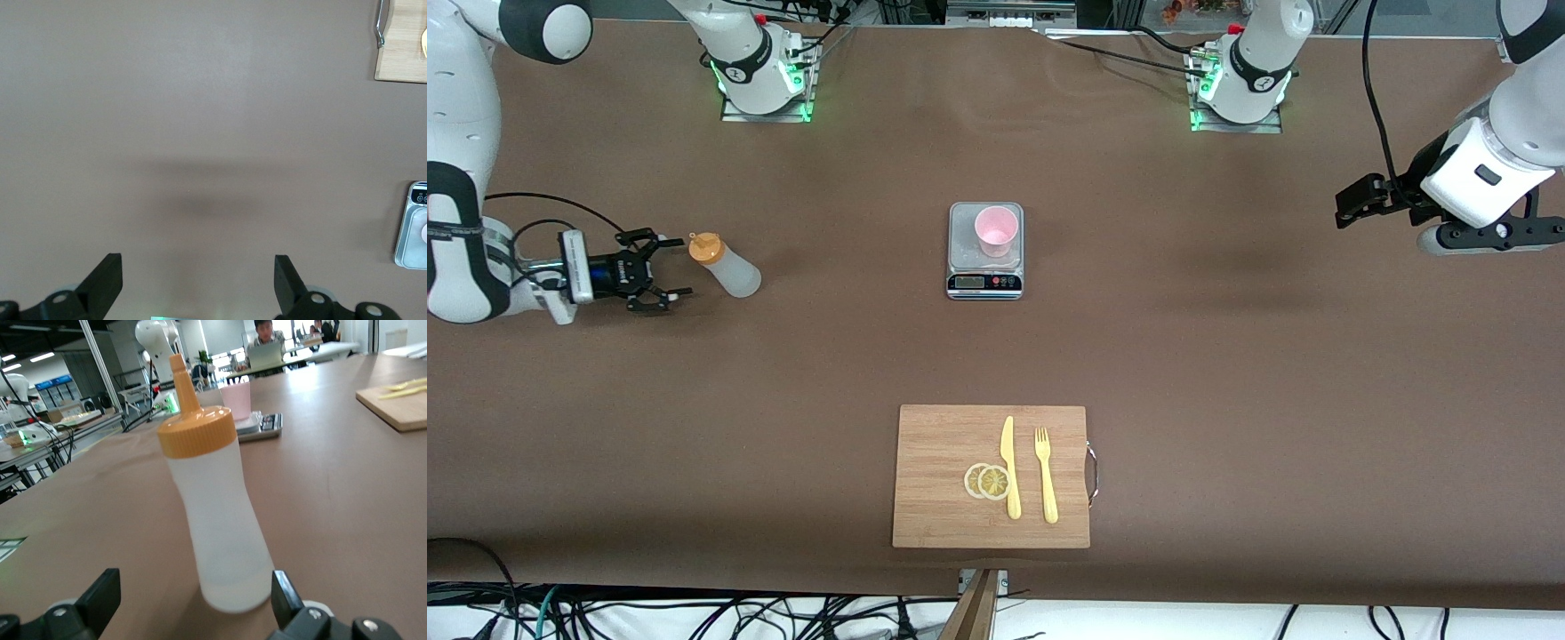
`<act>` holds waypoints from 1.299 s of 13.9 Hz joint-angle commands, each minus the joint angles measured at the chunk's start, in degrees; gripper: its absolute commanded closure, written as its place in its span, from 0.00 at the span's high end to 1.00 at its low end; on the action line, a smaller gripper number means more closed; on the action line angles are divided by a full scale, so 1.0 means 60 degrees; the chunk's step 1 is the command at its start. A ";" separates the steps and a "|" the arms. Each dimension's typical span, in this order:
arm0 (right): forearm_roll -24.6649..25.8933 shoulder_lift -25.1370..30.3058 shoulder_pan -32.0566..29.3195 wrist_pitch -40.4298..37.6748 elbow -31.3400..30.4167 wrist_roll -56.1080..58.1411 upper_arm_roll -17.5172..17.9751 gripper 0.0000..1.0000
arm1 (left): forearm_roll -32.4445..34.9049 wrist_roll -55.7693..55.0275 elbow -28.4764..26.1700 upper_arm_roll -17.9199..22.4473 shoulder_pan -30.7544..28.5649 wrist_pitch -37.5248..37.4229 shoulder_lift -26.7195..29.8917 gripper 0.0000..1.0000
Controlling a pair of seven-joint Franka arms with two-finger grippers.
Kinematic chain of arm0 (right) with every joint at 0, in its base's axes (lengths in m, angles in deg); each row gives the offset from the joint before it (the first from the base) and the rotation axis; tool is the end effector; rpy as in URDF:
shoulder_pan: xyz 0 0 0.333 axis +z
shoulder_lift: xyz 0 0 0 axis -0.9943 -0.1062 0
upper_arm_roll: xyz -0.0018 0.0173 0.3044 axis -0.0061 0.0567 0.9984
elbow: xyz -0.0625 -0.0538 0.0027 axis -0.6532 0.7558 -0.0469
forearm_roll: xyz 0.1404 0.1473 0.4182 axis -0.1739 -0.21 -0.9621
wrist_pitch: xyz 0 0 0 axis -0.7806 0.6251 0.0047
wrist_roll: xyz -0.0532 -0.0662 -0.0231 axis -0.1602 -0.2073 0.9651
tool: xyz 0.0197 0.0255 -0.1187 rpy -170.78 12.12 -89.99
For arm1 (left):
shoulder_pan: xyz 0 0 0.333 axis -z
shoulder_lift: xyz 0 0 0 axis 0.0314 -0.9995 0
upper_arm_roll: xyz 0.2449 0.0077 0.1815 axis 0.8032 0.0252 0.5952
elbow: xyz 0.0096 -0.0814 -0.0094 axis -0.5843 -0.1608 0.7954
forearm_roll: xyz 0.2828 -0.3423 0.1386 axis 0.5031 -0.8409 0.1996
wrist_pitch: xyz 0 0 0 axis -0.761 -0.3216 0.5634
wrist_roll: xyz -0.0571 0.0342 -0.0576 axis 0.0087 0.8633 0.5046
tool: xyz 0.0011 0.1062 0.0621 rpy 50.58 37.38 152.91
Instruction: Add sauce to pink cup with both arms
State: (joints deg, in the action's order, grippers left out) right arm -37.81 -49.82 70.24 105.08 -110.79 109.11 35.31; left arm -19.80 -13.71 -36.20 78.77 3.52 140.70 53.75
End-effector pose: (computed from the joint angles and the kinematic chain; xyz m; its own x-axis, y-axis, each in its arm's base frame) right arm 0.5317 -0.2319 0.0657 0.1487 0.4028 0.9031 0.9464 0.2070 -0.2481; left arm 0.6155 -0.0528 0.5416 0.9901 0.0764 -0.1174 0.0760 -0.9971 -0.0079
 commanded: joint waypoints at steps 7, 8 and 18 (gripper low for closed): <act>0.0293 0.0683 0.0035 -0.0422 0.3062 -0.5102 -0.0873 1.00 | -0.0100 0.0070 0.0035 -0.0005 -0.0038 -0.0023 -0.0001 1.00; 0.0278 0.0742 0.0094 -0.0422 0.3370 -0.5980 -0.0815 1.00 | -0.0100 0.0070 0.0049 -0.0005 -0.0038 -0.0023 -0.0001 1.00; 0.2368 0.2219 0.2919 0.1086 0.5219 -1.5136 -0.0624 1.00 | -0.0100 0.0070 0.0035 -0.0005 -0.0038 -0.0023 -0.0001 1.00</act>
State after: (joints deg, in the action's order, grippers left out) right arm -28.12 -40.17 85.32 110.45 -78.48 26.42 30.73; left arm -19.80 -13.71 -36.21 78.79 3.51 140.70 53.74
